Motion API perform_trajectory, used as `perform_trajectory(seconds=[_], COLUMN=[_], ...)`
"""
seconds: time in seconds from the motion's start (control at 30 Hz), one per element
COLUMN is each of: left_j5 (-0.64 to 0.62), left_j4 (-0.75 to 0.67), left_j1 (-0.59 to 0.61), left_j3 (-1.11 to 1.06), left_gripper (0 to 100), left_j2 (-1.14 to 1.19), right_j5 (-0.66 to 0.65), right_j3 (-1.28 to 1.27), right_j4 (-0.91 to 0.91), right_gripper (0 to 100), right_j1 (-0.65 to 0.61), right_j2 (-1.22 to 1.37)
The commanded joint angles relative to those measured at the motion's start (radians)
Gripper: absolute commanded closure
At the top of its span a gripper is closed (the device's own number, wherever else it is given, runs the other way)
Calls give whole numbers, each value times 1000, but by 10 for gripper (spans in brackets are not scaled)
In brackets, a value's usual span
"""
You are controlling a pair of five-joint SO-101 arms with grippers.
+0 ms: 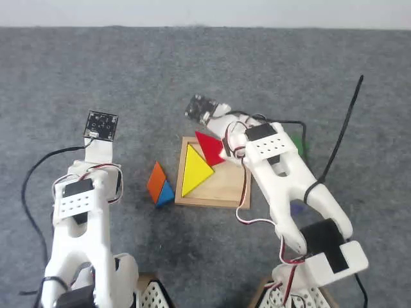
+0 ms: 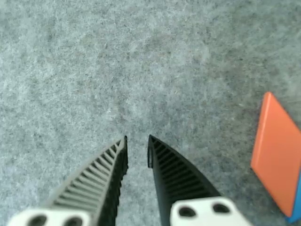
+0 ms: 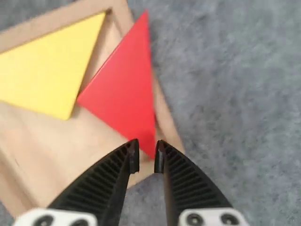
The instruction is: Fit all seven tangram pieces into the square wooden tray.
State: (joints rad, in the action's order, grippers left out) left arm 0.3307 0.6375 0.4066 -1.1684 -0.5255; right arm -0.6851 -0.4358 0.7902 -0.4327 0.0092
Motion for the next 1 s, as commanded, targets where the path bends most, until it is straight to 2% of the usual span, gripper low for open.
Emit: perform_trajectory(seconds=[0.0,0.07,0.17,0.4,0.57,0.7,0.8,0.97], left_j5=[12,12,12,12,12,12,12,12], left_j4=[-21,-21,-21,-21,-21,-21,-21,-21], left_j1=[3,3,3,3,3,3,3,3], left_j3=[2,2,2,2,2,2,2,2], left_gripper=[930,930,930,930,930,930,930,930], left_j2=[-28,-28,-28,-28,-28,-28,-28,-28], right_j5=[124,153,117,35,-26,-31,-31,-23], right_j3=[69,71,92,252,255,265,259,195], right_j4=[-145,-255,-352,-193,-142,-139,-128,13], right_gripper=[921,920,919,923,923,923,923,923], right_j1=[-39,-61,-85,-94,-131,-96,-48,-16], right_j2=[-27,39,156,315,283,246,159,-70])
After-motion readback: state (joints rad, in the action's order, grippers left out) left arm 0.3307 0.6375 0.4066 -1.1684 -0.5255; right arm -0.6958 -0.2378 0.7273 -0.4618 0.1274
